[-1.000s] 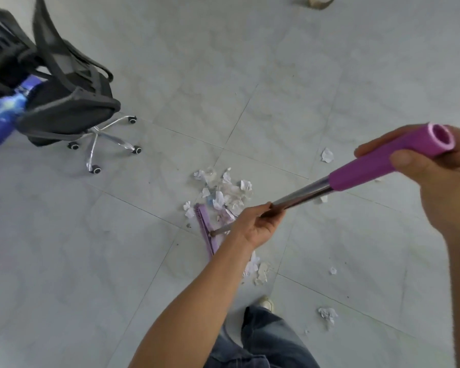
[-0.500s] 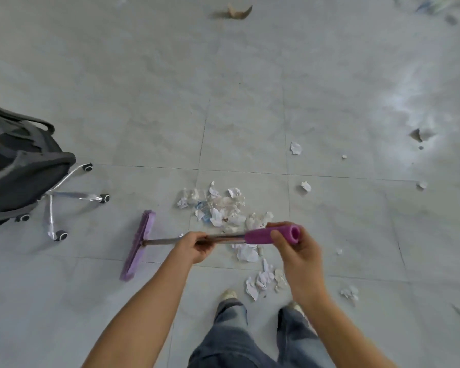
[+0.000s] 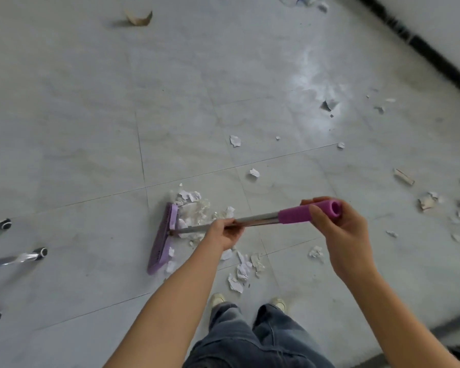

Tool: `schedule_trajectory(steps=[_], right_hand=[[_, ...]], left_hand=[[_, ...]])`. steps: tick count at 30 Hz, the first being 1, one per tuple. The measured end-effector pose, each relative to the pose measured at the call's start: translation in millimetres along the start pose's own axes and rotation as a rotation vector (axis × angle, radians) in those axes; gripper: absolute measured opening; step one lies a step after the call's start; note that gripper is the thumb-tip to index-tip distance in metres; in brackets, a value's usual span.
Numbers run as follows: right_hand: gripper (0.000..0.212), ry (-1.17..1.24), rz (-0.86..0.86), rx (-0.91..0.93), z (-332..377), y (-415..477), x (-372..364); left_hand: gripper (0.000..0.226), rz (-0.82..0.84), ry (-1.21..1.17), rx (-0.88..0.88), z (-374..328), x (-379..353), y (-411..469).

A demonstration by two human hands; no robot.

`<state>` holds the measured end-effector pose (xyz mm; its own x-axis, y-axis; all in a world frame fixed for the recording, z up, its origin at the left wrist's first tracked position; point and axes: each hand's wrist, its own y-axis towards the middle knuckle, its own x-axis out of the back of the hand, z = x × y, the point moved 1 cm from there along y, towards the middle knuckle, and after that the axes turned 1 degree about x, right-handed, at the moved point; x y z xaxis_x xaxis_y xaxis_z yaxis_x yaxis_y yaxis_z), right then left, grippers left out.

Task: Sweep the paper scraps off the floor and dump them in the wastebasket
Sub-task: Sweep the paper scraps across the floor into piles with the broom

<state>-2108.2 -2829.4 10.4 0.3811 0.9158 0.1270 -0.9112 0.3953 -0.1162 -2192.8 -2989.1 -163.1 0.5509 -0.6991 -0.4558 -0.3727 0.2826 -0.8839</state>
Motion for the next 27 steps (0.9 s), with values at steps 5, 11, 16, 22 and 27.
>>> schedule_trajectory(steps=[5, 11, 16, 22, 27], right_hand=[[0.032, -0.149, 0.06, 0.163, 33, -12, 31], [0.022, -0.101, 0.045, 0.29, 65, -24, 62], [0.039, -0.054, 0.076, 0.195, 43, -30, 64], [0.014, 0.007, 0.156, -0.045, -11, -34, 41], [0.02, -0.041, 0.286, -0.197, -45, -40, 36]], left_hand=[[0.025, 0.124, -0.024, -0.016, 26, -45, -10], [0.02, 0.19, 0.054, 0.038, 32, -74, -36], [0.02, 0.063, 0.082, 0.018, 26, -39, -47], [0.024, -0.165, 0.093, -0.013, 25, 32, -45], [0.025, -0.305, 0.078, 0.059, 53, 72, -31]])
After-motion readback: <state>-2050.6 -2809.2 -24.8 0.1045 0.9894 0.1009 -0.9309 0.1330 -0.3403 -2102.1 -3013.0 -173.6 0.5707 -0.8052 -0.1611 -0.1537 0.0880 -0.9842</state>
